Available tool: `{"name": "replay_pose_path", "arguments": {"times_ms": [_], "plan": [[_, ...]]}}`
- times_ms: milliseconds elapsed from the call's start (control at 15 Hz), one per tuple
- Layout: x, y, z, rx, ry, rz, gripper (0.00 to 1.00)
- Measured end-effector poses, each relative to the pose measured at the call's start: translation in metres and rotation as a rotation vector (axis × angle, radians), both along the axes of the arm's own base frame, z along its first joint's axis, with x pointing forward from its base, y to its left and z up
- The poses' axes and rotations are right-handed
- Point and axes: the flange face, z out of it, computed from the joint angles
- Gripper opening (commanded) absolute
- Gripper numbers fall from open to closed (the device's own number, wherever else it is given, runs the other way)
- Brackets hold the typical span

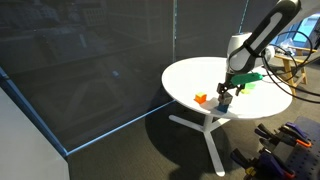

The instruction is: Put the grey block on the table

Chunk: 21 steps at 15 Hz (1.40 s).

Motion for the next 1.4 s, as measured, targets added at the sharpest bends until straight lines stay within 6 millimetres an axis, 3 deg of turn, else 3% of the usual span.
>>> {"name": "replay_pose_path", "arguments": {"times_ms": [200,267,333,667,1067,1400], "plan": [[0.0,-0.001,-0.004,-0.001,0.008,-0.001,1.0],[0.0,-0.001,-0.006,-0.001,0.01,-0.001,0.75],[0.0,-0.001,-0.007,-0.001,0.012,-0.001,0.73],[0.002,0.0,-0.008,-0.002,0.012,0.002,0.33],[0.003,0.004,-0.006,-0.002,0.012,0.009,0.3],[0.007,0.012,0.01,0.0,-0.001,0.024,0.3]]}}
